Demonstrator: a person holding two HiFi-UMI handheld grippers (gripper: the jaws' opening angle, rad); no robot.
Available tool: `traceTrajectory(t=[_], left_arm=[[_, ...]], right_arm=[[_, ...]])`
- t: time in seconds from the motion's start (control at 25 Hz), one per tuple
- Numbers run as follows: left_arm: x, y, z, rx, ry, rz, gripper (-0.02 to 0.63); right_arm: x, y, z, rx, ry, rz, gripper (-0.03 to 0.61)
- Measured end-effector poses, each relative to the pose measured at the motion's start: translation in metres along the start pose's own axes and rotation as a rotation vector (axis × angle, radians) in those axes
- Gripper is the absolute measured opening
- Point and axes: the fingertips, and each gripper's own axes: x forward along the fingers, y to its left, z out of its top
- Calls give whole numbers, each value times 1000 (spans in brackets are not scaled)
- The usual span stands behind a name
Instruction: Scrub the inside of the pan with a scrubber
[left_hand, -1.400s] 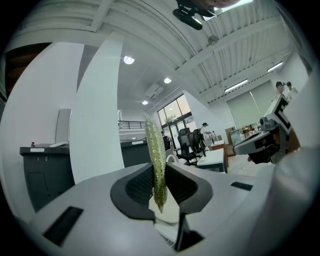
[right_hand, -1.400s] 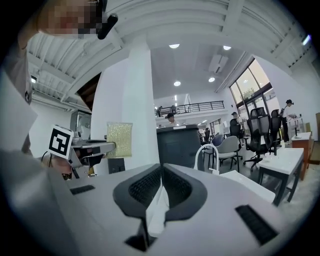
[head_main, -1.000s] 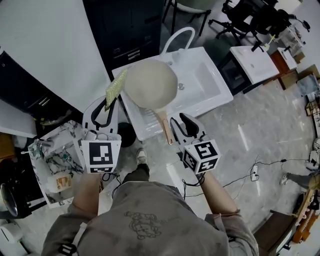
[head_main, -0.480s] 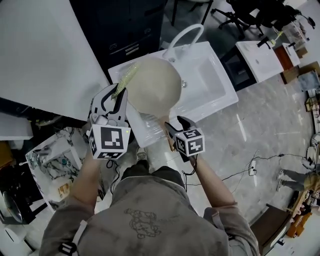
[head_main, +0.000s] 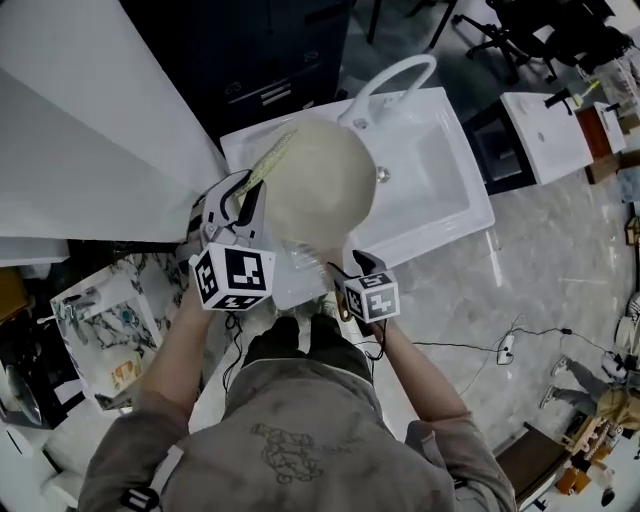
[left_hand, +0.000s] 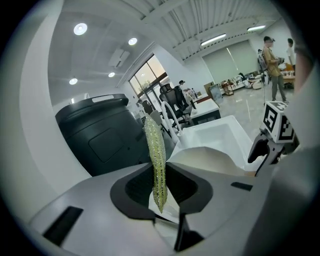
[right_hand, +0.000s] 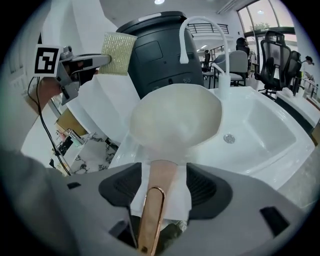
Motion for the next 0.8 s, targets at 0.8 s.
traceTrajectory(t=[0.8], left_arm=[[137, -52, -56, 325, 286, -78, 75]], right_arm=[[42, 7, -23, -60, 97, 11, 256]])
